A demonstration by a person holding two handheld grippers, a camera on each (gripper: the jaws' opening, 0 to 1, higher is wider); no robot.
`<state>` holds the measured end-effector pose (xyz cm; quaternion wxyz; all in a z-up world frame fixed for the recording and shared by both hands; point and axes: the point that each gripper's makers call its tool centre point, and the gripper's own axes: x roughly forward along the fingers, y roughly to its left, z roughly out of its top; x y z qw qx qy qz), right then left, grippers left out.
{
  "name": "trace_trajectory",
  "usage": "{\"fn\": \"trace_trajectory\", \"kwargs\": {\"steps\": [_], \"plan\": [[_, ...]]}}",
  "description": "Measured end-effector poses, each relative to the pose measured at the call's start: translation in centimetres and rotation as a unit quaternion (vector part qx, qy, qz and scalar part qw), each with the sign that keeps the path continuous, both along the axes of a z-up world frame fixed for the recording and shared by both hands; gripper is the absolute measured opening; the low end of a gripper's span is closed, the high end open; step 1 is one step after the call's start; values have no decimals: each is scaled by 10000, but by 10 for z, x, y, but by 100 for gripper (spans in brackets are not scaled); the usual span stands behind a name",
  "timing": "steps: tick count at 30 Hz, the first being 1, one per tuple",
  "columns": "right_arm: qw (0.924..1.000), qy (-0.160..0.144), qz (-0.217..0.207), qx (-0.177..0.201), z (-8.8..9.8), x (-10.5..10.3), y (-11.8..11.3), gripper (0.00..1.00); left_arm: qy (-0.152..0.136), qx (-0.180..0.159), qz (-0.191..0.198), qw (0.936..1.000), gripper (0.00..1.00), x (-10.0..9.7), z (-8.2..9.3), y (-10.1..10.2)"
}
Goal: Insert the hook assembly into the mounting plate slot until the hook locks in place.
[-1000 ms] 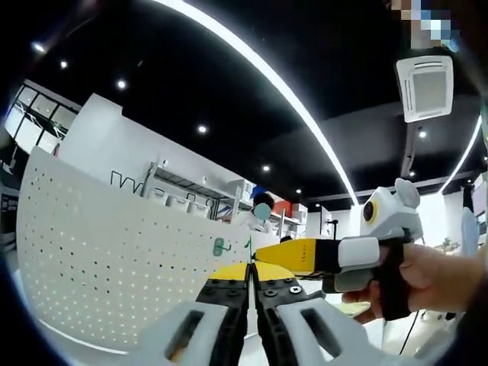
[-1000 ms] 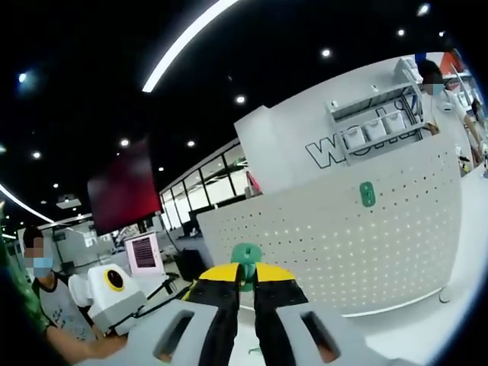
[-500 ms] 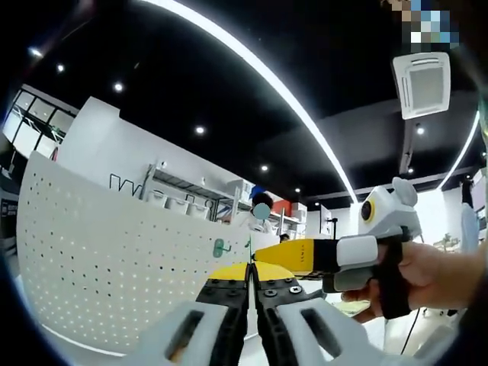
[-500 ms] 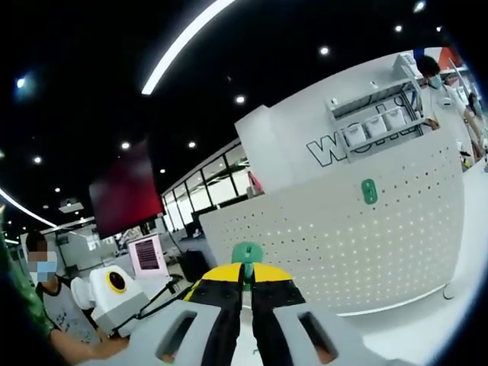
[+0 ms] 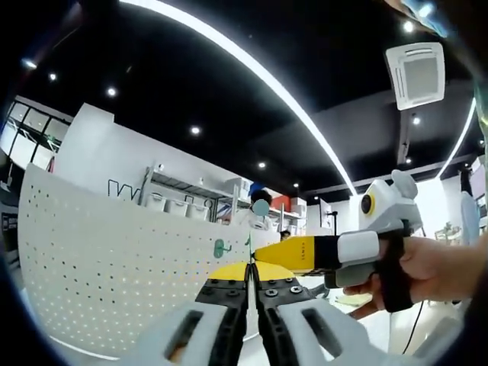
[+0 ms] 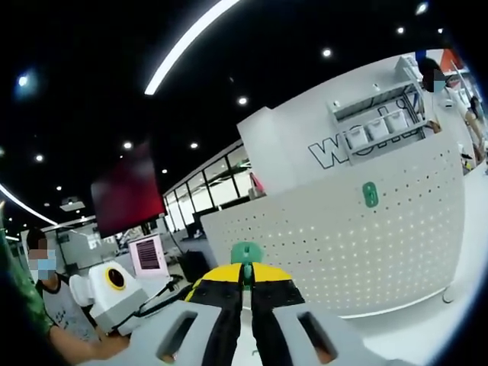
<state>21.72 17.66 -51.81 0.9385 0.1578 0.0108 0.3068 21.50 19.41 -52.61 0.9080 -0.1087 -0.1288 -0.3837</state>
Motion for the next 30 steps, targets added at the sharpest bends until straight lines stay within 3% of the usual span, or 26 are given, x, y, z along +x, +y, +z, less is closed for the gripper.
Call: {"fn": "trace_trajectory", "kwargs": {"steps": [12, 30], "plan": [[10000, 10, 12, -14, -1, -1, 0, 1, 66, 135, -39, 9999, 3, -1, -2, -1], [10000, -46, 7, -11, 2, -2, -2, 1, 111, 358, -128, 9992, 11, -5, -6, -5]]}}
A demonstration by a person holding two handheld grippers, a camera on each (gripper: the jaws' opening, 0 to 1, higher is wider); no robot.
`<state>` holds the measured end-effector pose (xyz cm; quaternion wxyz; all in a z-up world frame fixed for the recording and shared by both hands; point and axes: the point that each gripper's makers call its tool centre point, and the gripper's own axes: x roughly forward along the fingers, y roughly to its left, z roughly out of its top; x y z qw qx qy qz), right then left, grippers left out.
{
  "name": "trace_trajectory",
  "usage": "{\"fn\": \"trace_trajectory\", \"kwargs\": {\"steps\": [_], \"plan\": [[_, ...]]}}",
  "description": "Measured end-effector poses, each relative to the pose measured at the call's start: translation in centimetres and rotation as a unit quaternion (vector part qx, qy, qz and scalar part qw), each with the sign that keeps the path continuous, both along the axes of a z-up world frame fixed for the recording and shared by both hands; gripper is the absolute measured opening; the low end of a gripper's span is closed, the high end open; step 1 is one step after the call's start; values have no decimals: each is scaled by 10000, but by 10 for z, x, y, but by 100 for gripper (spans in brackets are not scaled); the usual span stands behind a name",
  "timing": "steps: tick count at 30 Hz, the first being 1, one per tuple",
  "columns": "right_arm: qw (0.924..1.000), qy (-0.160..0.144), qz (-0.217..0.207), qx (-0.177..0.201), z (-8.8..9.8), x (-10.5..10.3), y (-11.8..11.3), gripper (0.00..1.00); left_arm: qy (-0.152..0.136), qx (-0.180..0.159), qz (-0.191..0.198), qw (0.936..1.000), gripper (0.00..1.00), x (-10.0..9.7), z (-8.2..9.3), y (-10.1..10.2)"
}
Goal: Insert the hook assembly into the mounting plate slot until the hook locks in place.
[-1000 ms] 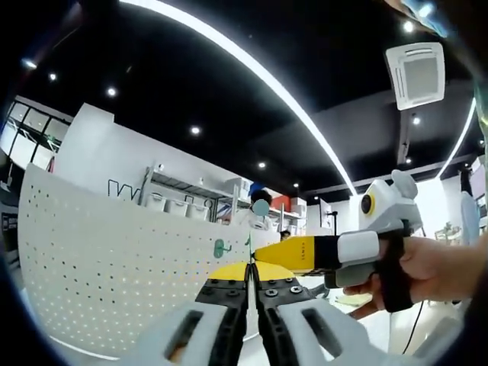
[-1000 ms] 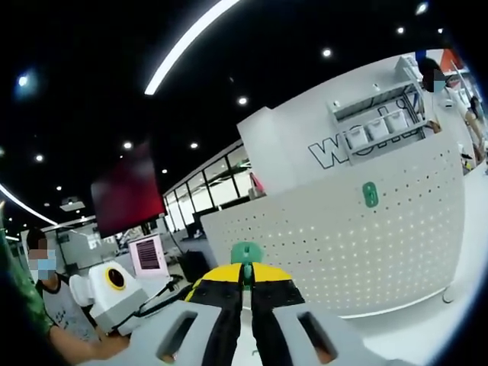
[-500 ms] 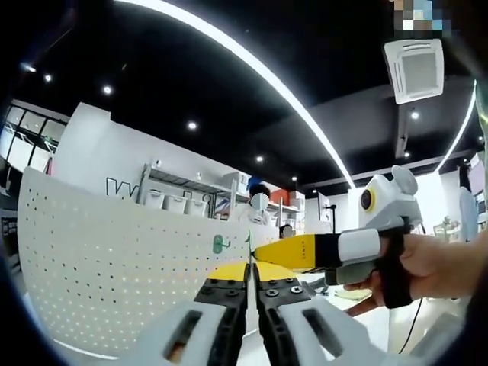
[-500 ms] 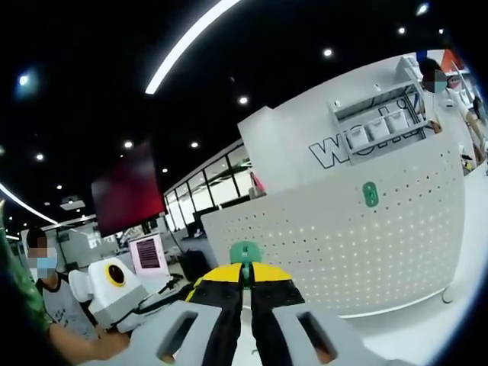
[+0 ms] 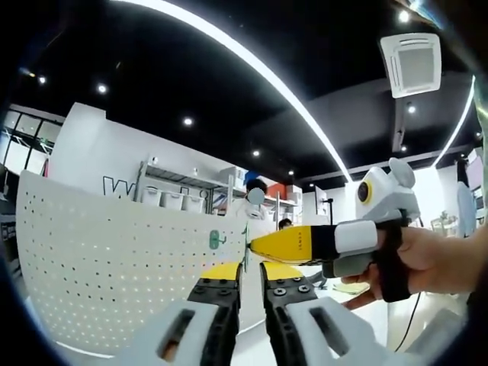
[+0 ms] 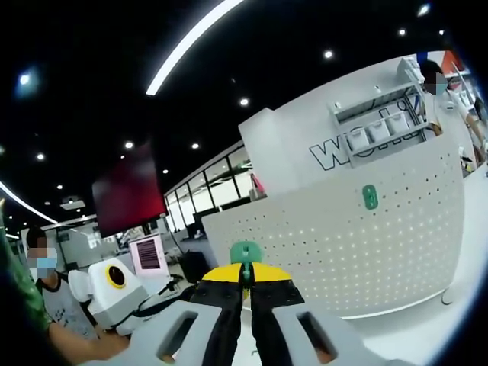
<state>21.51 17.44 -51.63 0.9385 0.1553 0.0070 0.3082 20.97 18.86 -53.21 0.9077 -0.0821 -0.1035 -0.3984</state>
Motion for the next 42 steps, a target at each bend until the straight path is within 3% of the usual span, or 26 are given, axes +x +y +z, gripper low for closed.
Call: {"fn": "trace_trajectory", "kwargs": {"steps": [25, 30, 38, 42], "plan": [[10000, 7, -41, -34, -2, 1, -3, 1, 193, 115, -122, 9997, 34, -1, -7, 2], [10000, 27, -59, -58, -5, 1, -5, 1, 325, 505, -387, 9974, 45, -9, -18, -1], [9999, 82, -69, -104, -13, 3, -6, 1, 324, 835, -647, 9939, 52, -23, -24, -4], [9998, 67, -129, -142, -18, 4, -9, 1, 463, 964, -804, 9910, 55, -28, -27, -6]]}}
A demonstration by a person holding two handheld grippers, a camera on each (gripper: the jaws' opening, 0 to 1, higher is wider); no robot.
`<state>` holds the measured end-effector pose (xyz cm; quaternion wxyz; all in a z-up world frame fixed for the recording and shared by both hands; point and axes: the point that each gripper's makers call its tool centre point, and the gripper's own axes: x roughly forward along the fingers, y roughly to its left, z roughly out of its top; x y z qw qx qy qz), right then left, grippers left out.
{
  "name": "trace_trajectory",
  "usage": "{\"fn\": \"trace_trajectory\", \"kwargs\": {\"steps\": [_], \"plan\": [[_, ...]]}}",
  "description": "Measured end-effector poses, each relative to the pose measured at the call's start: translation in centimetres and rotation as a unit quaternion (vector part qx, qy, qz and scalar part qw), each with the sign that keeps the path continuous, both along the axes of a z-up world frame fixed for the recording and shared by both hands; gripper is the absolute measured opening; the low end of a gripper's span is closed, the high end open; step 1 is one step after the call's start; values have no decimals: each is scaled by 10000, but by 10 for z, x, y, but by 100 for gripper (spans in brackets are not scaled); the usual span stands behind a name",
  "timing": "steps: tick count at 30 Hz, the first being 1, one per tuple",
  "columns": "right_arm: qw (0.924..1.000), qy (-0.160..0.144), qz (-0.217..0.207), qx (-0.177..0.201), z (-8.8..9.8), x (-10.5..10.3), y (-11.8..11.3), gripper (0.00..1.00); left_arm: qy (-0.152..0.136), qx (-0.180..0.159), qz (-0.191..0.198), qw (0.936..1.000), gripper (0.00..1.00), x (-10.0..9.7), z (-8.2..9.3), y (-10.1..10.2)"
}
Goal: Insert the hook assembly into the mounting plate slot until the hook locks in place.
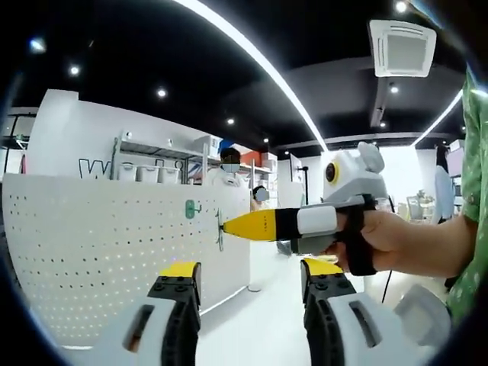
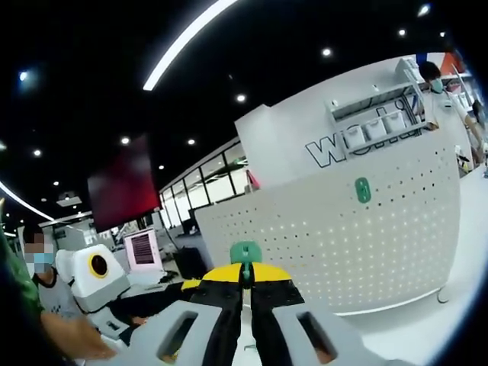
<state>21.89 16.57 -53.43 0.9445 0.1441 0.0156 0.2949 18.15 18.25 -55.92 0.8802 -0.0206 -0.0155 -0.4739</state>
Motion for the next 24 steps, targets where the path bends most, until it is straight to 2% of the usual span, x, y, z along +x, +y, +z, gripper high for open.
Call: {"fn": "trace_trajectory", "kwargs": {"steps": [2, 8, 15, 24], "plan": [[9998, -123, -81, -140, -1, 1, -3, 1, 3, 106, -51, 9999, 56, -3, -1, -1], [9992, -148, -200, -322, -8, 5, -9, 1, 79, 313, -171, 9993, 58, -9, -3, -3], [9970, -249, -348, -646, -15, 9, -12, 1, 152, 404, -223, 9988, 60, -13, -3, -2], [9929, -333, -561, -994, -28, 17, -19, 1, 281, 652, -206, 9973, 65, -18, -6, 7]]}}
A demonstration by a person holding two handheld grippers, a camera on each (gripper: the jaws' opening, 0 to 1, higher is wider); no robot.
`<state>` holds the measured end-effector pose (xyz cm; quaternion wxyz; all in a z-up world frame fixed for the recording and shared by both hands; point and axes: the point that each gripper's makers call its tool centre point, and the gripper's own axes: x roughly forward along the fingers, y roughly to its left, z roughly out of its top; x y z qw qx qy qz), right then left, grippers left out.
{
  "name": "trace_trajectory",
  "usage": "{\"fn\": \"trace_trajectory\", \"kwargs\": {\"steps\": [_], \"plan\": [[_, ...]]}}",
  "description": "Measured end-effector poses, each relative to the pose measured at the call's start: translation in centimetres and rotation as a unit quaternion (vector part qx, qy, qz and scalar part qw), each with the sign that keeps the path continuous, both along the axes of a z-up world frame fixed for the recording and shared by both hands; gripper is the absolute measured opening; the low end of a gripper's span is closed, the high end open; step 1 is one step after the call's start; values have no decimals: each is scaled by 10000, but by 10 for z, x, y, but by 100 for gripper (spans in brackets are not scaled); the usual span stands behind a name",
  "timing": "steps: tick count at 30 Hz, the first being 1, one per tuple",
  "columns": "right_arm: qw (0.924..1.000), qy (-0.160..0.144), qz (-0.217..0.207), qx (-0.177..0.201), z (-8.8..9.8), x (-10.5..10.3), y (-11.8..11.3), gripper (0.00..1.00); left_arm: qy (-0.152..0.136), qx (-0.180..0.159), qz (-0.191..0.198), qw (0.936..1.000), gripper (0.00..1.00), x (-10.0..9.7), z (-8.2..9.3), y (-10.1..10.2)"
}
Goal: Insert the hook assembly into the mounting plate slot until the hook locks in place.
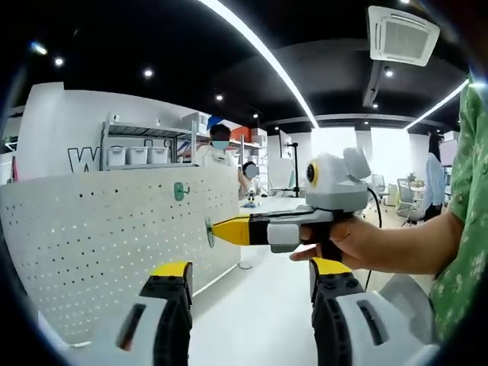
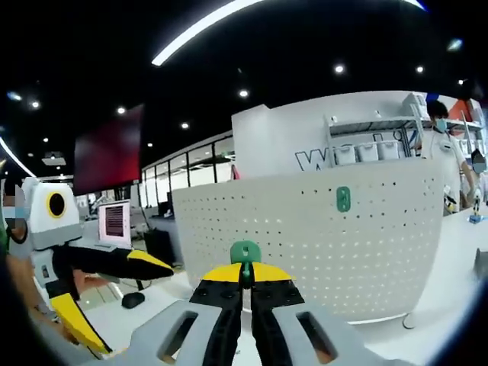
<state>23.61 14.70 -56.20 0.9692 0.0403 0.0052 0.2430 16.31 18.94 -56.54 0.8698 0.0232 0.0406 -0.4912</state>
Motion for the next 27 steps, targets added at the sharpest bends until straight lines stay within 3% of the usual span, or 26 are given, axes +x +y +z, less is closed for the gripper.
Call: {"fn": "trace_trajectory", "kwargs": {"steps": [8, 17, 24, 27], "plan": [[9983, -135, -189, -533, -8, 5, -3, 1, 117, 109, 83, 9998, 70, -4, -2, 9], [9981, -75, -213, -567, -15, 12, -5, 1, 241, 188, 204, 9993, 82, -10, -5, 20], [9981, -32, -245, -562, -18, 18, -6, 1, 395, 226, 426, 9981, 99, -10, -13, 30], [9981, -39, -250, -565, -18, 21, -4, 1, 422, 234, 464, 9978, 100, -12, -15, 33]]}}
